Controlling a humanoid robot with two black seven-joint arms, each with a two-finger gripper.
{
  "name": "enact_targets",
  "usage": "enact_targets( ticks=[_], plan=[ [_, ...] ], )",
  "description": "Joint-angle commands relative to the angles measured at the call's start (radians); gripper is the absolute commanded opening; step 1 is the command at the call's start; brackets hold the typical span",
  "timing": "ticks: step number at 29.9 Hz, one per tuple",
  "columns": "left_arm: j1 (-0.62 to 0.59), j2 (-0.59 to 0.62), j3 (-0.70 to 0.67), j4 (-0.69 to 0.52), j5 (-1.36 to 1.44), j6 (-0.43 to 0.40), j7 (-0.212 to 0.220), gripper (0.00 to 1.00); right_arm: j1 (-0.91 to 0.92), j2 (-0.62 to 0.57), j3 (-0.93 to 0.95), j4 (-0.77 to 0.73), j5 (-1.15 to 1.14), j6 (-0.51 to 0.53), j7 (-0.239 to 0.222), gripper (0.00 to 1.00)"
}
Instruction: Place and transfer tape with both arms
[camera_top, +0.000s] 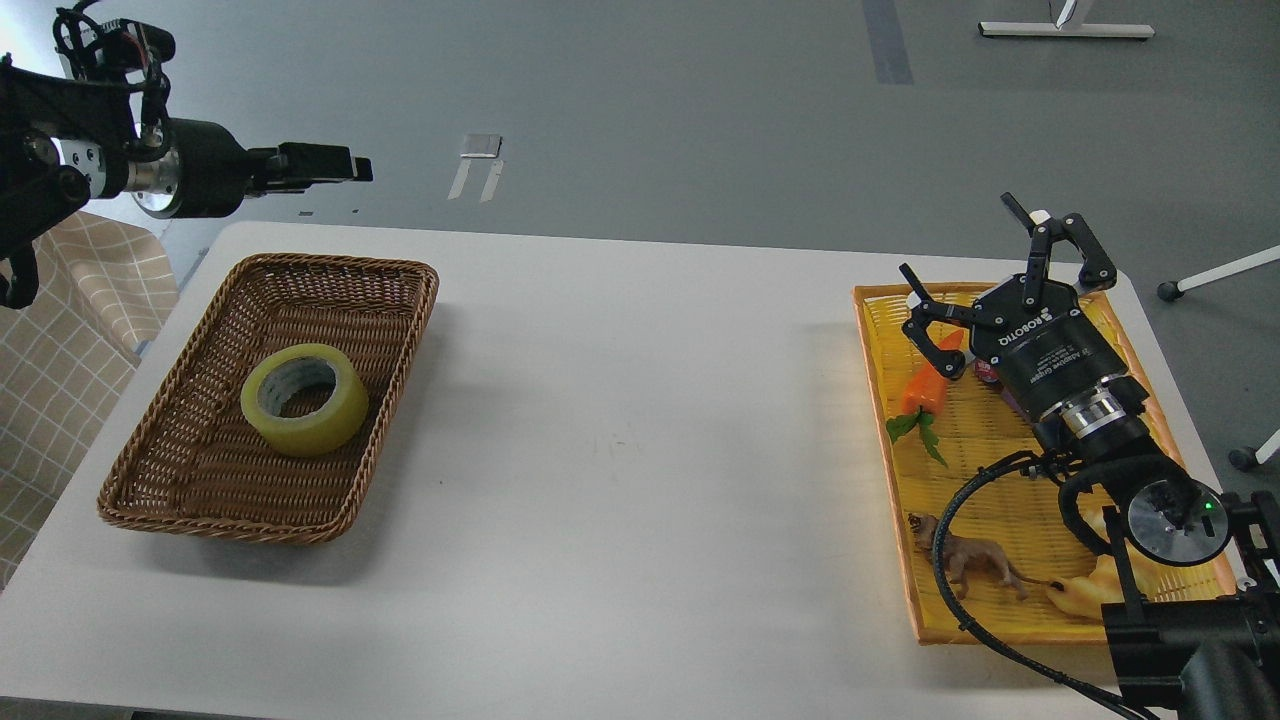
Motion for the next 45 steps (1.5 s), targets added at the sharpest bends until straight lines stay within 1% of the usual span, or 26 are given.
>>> enact_targets(
  ticks=[1, 4, 6, 10, 12, 16, 18, 22, 26, 30, 38, 45],
  plan=[
    [-0.016, -0.007, -0.006, -0.001, -0.213, 0.0, 0.001, 0.97, 0.005, 0.0, 0.0, 0.006, 0.0, 0.0, 0.0, 1.0],
    [-0.037, -0.016, -0.029, -0.001, -0.32, 0.0, 0.004, 0.98, 0.016, 0.0, 0.002, 0.006, 0.0, 0.0, 0.0, 0.99],
    [-0.042, -0.023, -0.069, -0.004, -0.372, 0.0, 0.004, 0.98, 0.022, 0.0, 0.005, 0.008, 0.0, 0.0, 0.0, 0.99],
    [-0.03, -0.07, -0.224, -0.008, -0.45, 0.0, 0.007, 0.98, 0.05, -0.005, 0.005, 0.006, 0.0, 0.0, 0.0, 0.99],
    [-0.028, -0.075, -0.267, -0.016, -0.453, 0.0, 0.007, 0.98, 0.053, -0.005, 0.005, 0.006, 0.0, 0.0, 0.0, 0.99],
    [-0.028, -0.122, -0.402, -0.021, -0.464, 0.0, 0.007, 0.98, 0.078, -0.005, 0.005, 0.005, -0.002, 0.0, 0.0, 0.99],
    [-0.022, -0.128, -0.44, -0.024, -0.476, 0.0, 0.007, 0.98, 0.084, -0.009, 0.005, 0.005, -0.003, 0.0, 0.0, 0.99],
    [0.015, -0.158, -0.56, -0.04, -0.571, 0.0, 0.007, 0.98, 0.119, -0.024, 0.0, -0.003, -0.005, 0.0, 0.0, 0.99],
    [0.05, -0.171, -0.6, -0.076, -0.608, 0.0, 0.007, 0.98, 0.142, -0.041, -0.003, -0.008, -0.006, 0.0, -0.002, 0.99],
    [0.113, -0.181, -0.666, -0.146, -0.656, 0.0, 0.01, 0.98, 0.16, -0.046, -0.003, -0.009, -0.006, 0.0, -0.002, 0.99],
    [0.174, -0.205, -0.766, -0.205, -0.711, 0.0, 0.013, 0.98, 0.203, -0.064, -0.003, -0.028, -0.005, 0.0, -0.005, 0.99],
    [0.275, -0.286, -0.888, -0.257, -0.776, 0.0, 0.013, 0.98, 0.274, -0.071, -0.003, -0.073, -0.005, 0.0, -0.006, 0.99]
  ],
)
